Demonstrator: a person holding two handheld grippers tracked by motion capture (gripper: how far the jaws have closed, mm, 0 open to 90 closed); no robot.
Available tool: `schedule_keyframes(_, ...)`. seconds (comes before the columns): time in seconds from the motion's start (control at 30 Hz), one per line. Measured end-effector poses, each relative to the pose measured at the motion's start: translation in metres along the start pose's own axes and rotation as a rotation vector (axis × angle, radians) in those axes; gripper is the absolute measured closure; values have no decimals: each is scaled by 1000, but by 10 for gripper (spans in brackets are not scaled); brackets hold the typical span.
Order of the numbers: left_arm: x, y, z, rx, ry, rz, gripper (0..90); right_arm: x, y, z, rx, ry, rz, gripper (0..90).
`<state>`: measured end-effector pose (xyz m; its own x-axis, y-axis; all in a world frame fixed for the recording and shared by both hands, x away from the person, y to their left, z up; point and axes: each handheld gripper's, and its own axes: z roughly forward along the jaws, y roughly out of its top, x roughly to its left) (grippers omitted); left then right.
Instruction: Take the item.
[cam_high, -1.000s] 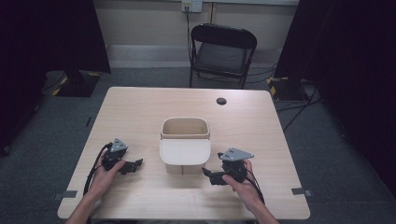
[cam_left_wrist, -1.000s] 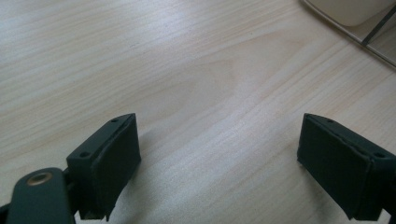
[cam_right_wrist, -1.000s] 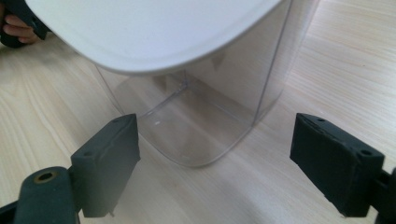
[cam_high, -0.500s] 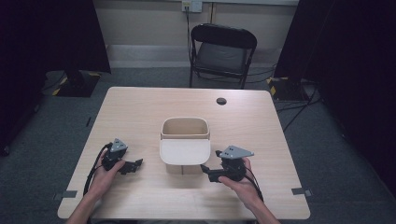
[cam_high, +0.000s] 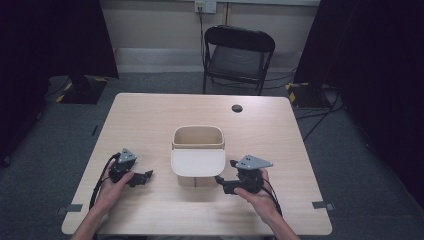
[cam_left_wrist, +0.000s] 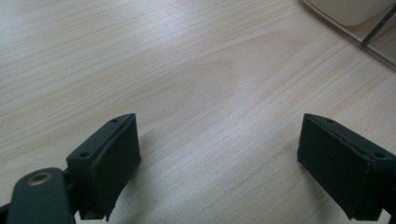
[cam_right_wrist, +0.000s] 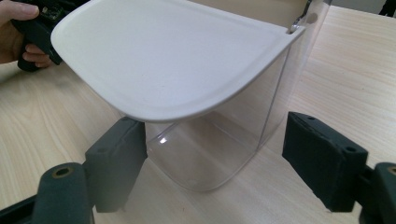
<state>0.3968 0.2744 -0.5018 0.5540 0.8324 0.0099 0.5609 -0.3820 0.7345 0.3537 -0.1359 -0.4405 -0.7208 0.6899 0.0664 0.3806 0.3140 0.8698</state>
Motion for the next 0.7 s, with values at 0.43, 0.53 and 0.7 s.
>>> schedule_keyframes(0.43, 0, 0, 0, 0, 0, 1, 124, 4, 3, 1, -4, 19, -9, 205)
schedule_keyframes(0.53, 0, 0, 0, 0, 0, -1, 124, 4, 3, 0, -9, 21, -9, 204)
schedule_keyframes(0.7, 0, 0, 0, -2, 0, -2, 124, 6, 4, -2, -27, 17, -12, 219)
